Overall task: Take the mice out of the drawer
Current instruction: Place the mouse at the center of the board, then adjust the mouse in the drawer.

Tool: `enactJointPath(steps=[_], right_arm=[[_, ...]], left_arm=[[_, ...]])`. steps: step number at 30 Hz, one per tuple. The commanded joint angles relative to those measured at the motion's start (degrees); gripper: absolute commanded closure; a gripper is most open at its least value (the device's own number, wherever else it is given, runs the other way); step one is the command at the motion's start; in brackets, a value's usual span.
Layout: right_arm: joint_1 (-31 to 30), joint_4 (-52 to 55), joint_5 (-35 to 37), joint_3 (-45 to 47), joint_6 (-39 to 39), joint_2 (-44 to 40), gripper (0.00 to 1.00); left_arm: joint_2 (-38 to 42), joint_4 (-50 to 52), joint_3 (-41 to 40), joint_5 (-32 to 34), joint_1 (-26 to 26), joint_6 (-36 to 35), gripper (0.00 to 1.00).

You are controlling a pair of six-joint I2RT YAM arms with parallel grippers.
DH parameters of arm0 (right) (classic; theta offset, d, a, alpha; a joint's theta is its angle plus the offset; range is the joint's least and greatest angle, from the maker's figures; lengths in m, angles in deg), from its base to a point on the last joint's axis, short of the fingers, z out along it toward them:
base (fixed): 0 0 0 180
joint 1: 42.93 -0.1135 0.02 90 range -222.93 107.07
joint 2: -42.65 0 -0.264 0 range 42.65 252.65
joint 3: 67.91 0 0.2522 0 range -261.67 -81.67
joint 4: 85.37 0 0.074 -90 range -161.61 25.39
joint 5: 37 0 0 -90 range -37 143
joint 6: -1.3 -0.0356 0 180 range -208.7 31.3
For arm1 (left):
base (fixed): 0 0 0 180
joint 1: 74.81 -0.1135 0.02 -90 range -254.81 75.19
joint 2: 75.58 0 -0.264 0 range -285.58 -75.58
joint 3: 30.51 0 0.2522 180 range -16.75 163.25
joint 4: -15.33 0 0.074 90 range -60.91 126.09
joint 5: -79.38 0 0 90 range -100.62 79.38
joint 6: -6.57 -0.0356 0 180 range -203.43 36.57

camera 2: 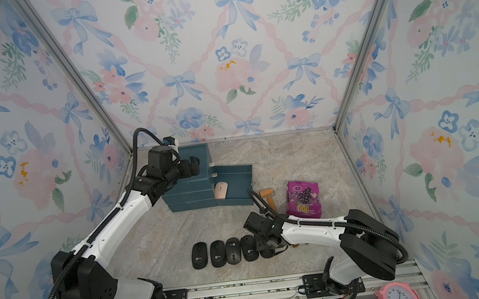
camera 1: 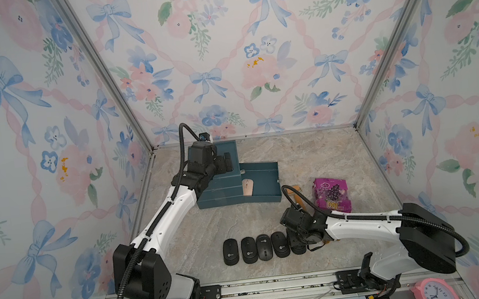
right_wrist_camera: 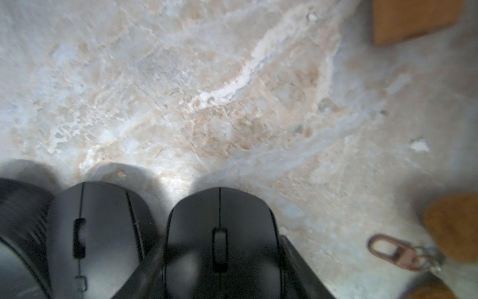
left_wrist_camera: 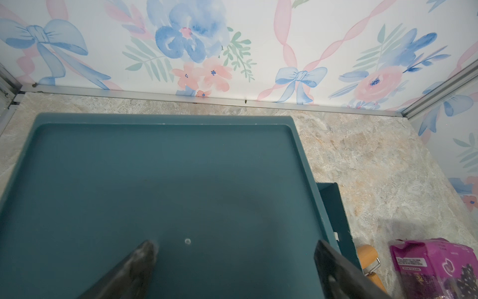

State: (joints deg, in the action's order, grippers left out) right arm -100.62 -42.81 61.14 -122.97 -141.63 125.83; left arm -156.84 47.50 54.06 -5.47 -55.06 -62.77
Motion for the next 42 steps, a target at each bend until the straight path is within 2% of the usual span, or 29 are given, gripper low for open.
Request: enactJointPath(steps=[1,7,12,18,21,28,32,37,42], right_arm=[[-1.1,1.8,0.0,1.3,-2.5,1.2,0.60],[-1.2,3.3,1.2,1.4,-3.9,0.2,0.56],[-1.1,4.7,3.0,1.0,-4.3,0.0,0.45],[-0.8,7.9,4.9,-1.7,-3.6,-1.1,0.38],[0.4,9.1,5.2,-4.0,-2.3,-2.3,0.34],[3.9,12.2,6.7,-11.5,1.6,-4.4,0.15],[6.1,11.4,6.9,-17.7,5.4,-4.5,0.14],[10.2,4.6,4.4,-26.2,8.9,-0.3,0.13],[12.5,0.5,2.0,-38.0,10.7,10.8,0.08]], left_arm=[[0.2,3.6,-1.4,-0.8,0.2,-0.5,0.02],[0.4,3.6,-1.6,-1.0,0.2,-1.1,0.02],[0.4,3.6,-1.8,-1.1,0.2,-1.5,0.02],[0.7,3.6,-2.0,-0.9,0.1,-2.1,0.02],[0.5,3.6,-2.1,-0.9,0.0,-2.2,0.02],[0.3,3.6,-1.6,-0.9,-0.3,-3.0,0.02],[0.5,3.6,-1.5,-0.6,-0.6,-3.3,0.02],[1.6,3.6,-1.6,-0.7,-1.2,-3.4,0.02],[3.0,3.6,-2.2,-0.7,-2.1,-3.4,0.02]])
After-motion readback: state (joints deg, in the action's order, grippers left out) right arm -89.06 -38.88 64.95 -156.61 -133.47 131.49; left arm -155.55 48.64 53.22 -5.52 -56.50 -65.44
